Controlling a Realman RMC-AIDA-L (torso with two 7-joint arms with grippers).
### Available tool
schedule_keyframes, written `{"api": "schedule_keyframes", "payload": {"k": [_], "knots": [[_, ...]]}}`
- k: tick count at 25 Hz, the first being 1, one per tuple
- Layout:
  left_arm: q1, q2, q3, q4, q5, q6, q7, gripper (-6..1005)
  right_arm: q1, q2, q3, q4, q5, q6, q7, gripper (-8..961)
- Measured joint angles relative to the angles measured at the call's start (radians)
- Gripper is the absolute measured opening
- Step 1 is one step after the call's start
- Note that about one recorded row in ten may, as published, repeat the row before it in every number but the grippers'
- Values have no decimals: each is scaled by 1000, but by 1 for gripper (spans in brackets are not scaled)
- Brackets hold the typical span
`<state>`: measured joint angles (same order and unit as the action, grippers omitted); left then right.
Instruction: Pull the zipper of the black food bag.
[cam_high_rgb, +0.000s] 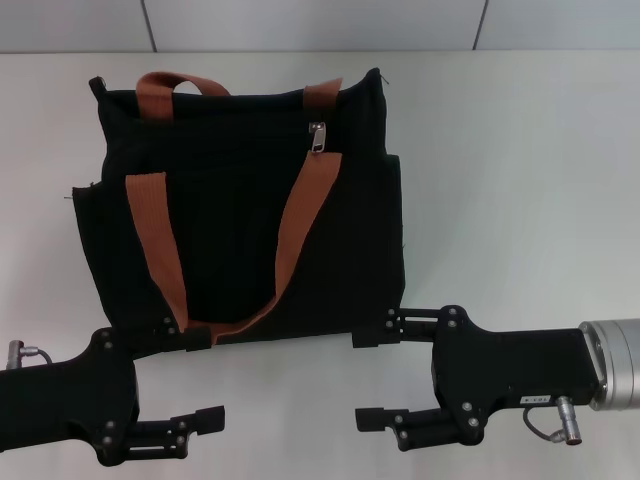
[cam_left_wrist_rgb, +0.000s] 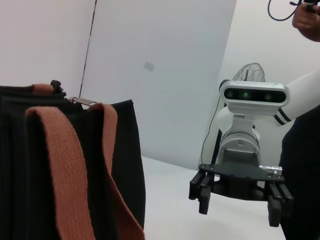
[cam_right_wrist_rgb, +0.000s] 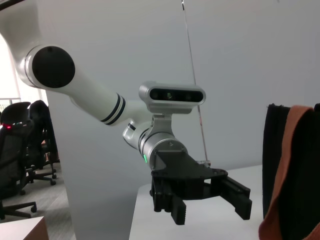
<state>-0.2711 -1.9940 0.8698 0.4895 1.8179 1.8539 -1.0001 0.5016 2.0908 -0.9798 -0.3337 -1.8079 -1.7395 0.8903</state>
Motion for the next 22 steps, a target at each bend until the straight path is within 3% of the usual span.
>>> {"api": "schedule_keyframes", "payload": {"k": [22], "knots": [[-8,-3,-2,0,2,-9,0,827,26,0,3,24,11,47,7,753]]}}
